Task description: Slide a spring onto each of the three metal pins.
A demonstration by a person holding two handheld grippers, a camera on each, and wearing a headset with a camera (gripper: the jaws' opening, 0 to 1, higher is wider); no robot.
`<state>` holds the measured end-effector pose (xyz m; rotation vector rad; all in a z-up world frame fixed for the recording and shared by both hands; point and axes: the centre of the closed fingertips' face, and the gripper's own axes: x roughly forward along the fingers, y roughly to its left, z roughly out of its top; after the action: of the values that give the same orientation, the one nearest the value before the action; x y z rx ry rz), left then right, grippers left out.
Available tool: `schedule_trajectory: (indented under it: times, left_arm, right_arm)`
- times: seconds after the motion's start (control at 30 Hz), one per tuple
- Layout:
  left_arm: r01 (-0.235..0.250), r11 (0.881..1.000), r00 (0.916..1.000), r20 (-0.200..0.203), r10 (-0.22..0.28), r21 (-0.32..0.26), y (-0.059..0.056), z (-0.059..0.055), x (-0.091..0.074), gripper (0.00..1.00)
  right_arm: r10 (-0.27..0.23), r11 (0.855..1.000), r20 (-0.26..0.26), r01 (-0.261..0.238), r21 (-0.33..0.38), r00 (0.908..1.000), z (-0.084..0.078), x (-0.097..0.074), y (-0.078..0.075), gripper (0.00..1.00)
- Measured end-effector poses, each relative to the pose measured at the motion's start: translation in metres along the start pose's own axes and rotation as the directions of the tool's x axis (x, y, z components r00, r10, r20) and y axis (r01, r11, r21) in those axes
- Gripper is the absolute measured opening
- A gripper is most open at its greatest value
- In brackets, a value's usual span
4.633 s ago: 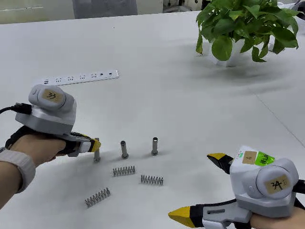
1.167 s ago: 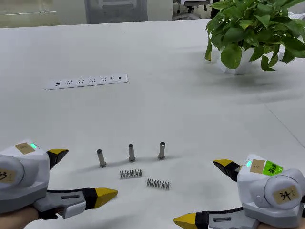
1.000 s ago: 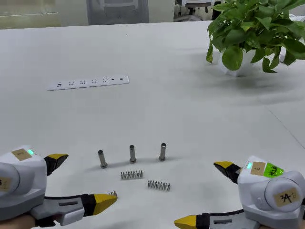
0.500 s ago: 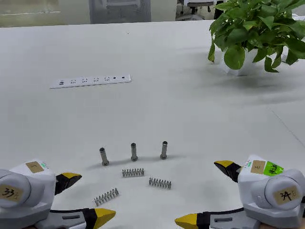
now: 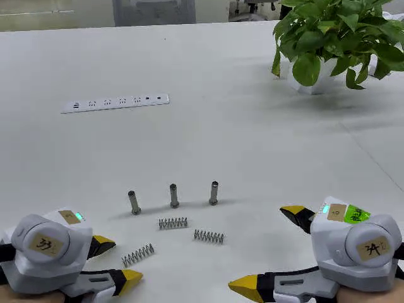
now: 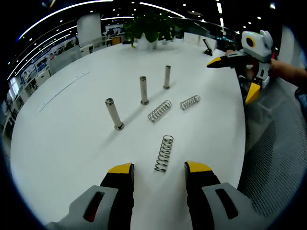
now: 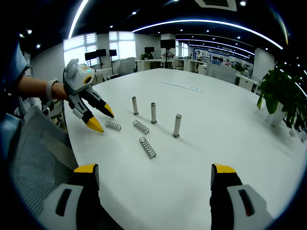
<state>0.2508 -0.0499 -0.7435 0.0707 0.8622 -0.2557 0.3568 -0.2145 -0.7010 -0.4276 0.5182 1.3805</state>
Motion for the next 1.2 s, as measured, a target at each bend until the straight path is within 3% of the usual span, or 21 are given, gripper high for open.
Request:
schedule_trajectory:
  times: [0.3,0.47,0.57,0.77,0.9,1.07,1.2]
  left_arm:
    - [0.007,0.994,0.9959,-0.091,0.002,0.105,0.003,-0.004,0.006,0.33]
    - [0.015,0.993,0.9914,-0.131,0.0,0.114,0.005,-0.004,0.007,0.27]
    - [0.026,0.988,0.9862,-0.165,-0.001,0.149,0.003,-0.004,0.008,0.26]
    - [0.043,0.985,0.9773,-0.212,-0.007,0.165,-0.003,-0.004,0.009,0.2]
    - [0.046,0.988,0.9681,-0.25,-0.009,0.144,0.0,-0.005,0.01,0.19]
    - [0.046,0.986,0.9547,-0.298,0.003,0.158,-0.001,-0.006,0.01,0.16]
    - [0.049,0.984,0.9485,-0.317,0.008,0.171,-0.001,-0.004,0.011,0.12]
  right_arm:
    - [0.005,1.0,-0.004,-0.005,-0.001,1.0,0.0,0.0,0.002,0.98]
    - [0.005,1.0,-0.005,-0.005,-0.003,1.0,0.0,0.0,0.002,0.98]
    - [0.01,1.0,-0.012,-0.01,-0.007,0.9999,-0.001,0.001,0.003,0.98]
    - [0.015,1.0,-0.014,-0.015,-0.01,0.9998,-0.002,0.001,0.004,0.98]
    - [0.018,1.0,-0.015,-0.018,-0.007,0.9997,-0.003,0.002,0.003,0.98]
    - [0.019,1.0,-0.014,-0.019,-0.006,0.9997,-0.004,0.002,0.003,0.98]
    - [0.021,1.0,-0.019,-0.021,-0.007,0.9996,-0.005,0.003,0.003,0.98]
